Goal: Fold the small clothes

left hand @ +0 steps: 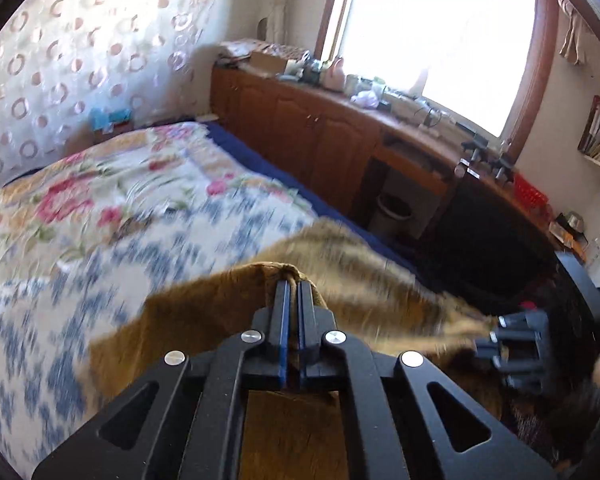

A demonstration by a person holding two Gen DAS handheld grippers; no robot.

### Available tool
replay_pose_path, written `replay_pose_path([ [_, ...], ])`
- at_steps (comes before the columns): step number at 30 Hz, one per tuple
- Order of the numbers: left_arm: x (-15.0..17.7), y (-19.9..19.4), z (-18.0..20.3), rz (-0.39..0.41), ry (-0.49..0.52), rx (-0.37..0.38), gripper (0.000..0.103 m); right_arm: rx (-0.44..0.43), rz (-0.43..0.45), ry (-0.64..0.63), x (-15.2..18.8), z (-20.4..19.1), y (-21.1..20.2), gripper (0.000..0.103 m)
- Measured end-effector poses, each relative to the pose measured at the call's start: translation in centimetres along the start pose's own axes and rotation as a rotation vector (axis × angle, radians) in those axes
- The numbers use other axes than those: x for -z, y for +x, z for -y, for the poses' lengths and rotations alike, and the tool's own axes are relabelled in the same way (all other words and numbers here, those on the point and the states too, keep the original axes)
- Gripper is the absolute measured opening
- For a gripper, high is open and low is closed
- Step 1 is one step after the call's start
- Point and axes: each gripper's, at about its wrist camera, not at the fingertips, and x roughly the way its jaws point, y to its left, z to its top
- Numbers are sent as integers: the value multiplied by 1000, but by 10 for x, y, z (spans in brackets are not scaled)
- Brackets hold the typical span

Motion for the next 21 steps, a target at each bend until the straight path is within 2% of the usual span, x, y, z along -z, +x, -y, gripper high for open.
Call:
replay_pose_path([
  [4, -32, 26, 10, 29, 22, -31, 4, 25, 31, 47, 0, 7, -16, 7],
  [7, -41, 48, 8, 22, 8, -81, 5, 50, 30, 82, 3, 12, -22, 7],
  [9, -39, 67, 7, -46, 20, -112, 13, 72, 20, 108, 7, 15, -20, 7],
  [10, -35, 75, 3, -87, 19, -107, 17, 85, 12, 115, 8, 16, -18, 10],
  [11, -31, 78, 0, -104, 13, -92, 26, 109, 0, 120, 10, 17, -16, 18],
  [13, -23, 77, -4, -115, 3, -75, 40, 158, -3, 113, 7, 14, -12, 20],
  [15, -16, 73, -6, -127, 12, -75, 43, 170, 2, 111, 4, 11, -9, 21],
  [16, -13, 72, -6, -143, 16, -77, 50, 171, 8, 115, 2, 10, -9, 22],
  [17, -10, 69, -6, -148, 20, -75, 63, 171, 17, 115, -1, 8, -9, 27],
  [18, -6, 63, -6, -139, 29, -73, 69, 167, 30, 113, -4, 6, -11, 32],
  [20, 0, 55, -4, -131, 43, -76, 77, 139, 48, 101, -9, -2, -11, 37],
  [21, 3, 52, -3, -131, 45, -74, 78, 128, 54, 92, -12, -6, -10, 41],
])
